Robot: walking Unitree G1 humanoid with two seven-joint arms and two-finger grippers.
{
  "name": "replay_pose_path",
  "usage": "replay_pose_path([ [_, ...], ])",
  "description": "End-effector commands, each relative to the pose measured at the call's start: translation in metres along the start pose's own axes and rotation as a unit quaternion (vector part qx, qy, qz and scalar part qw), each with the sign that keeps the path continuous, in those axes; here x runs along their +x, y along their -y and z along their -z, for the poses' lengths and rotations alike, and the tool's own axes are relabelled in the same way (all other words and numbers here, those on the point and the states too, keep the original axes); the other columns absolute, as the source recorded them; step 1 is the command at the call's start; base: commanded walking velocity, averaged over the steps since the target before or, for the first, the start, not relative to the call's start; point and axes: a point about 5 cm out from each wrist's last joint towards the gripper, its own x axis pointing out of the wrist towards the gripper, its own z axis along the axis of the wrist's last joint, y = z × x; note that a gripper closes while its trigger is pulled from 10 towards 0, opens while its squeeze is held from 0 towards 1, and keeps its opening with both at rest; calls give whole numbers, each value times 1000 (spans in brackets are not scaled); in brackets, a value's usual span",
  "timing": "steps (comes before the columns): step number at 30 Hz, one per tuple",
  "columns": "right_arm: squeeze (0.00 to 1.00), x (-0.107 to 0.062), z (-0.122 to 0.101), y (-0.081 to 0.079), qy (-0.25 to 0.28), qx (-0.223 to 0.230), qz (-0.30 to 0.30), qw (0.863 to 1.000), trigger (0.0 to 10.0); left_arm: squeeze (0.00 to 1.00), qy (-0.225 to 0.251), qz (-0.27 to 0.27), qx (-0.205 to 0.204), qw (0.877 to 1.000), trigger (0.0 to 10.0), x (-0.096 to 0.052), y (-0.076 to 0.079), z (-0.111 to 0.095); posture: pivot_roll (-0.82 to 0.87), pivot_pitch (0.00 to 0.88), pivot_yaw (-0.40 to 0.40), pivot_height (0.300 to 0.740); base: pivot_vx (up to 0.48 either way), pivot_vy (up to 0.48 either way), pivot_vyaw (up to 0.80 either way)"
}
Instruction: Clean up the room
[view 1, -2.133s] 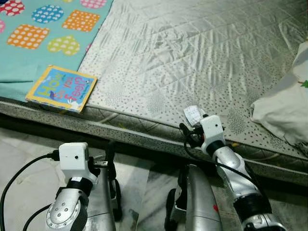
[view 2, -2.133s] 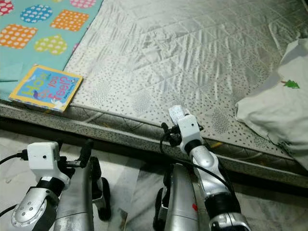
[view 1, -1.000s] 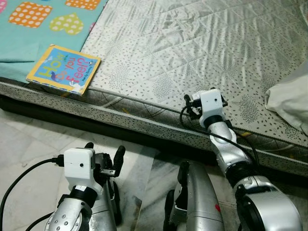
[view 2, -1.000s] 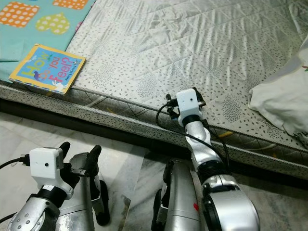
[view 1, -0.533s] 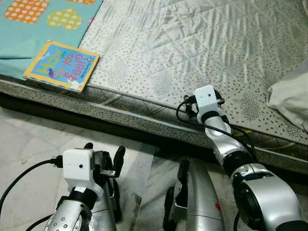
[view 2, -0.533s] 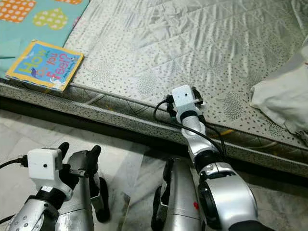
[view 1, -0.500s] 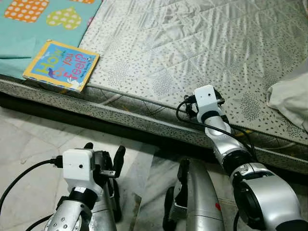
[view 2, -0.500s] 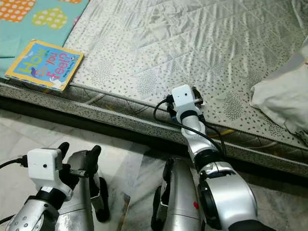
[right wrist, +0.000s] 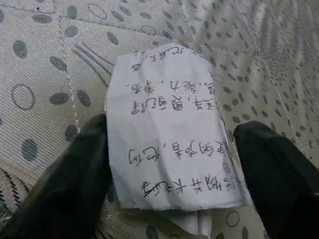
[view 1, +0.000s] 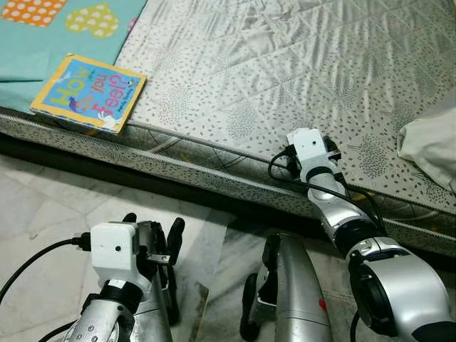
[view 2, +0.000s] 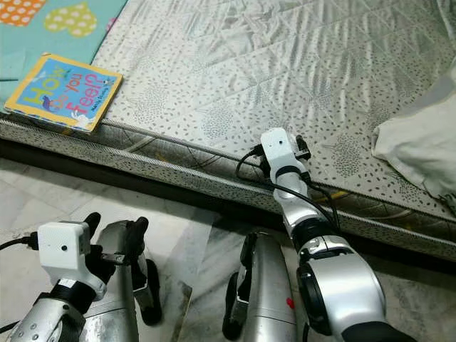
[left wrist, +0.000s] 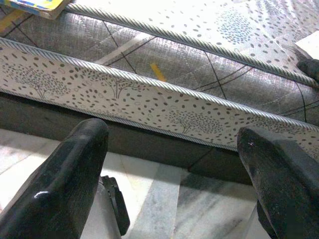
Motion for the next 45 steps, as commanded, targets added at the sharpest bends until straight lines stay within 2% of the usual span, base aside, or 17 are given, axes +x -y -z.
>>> replay_pose_path([
  [1, 0, -5, 21, 2, -42, 2, 6, 999, 0, 0, -11, -4, 2, 1000, 10000, -3, 0, 3, 246, 430, -126, 550, 0, 0, 0],
  [18, 0, -4, 23, 8, -42, 22, 15, 999, 0, 0, 2, 6, 7, 1000, 10000, 10, -1, 0, 238, 376, -115, 550, 0, 0, 0],
  [23, 0, -3, 18, 11, -34, 35, 21, 999, 0, 0, 24, 31, 1, 999, 10000, 19, 2, -7, 235, 339, -115, 550, 0, 0, 0],
  [29, 0, -1, 14, 12, -28, 50, 19, 998, 0, 0, 33, 43, 11, 998, 10000, 32, 1, -8, 222, 281, -116, 550, 0, 0, 0],
  [33, 0, -2, 14, 13, -25, 84, 11, 996, 0, 0, 44, 47, 21, 998, 10000, 41, -3, -9, 209, 238, -117, 550, 0, 0, 0],
  [37, 0, -4, 19, 10, -23, 141, -14, 990, 0, 0, 52, 50, 24, 997, 10000, 48, -4, -8, 183, 180, -109, 550, 0, 0, 0],
  [39, 0, -6, 23, 10, -23, 170, -19, 985, 0, 0, 54, 45, 36, 997, 10000, 54, -8, -5, 172, 155, -106, 550, 0, 0, 0],
  [43, 0, -8, 27, 10, -16, 191, -23, 981, 0, 0, 56, 35, 43, 997, 10000, 55, -13, -3, 159, 124, -103, 550, 0, 0, 0],
  [45, 0, -11, 30, 8, -3, 214, -35, 976, 0, 0, 60, 13, 47, 997, 10000, 59, -23, 0, 149, 97, -102, 550, 0, 0, 0],
])
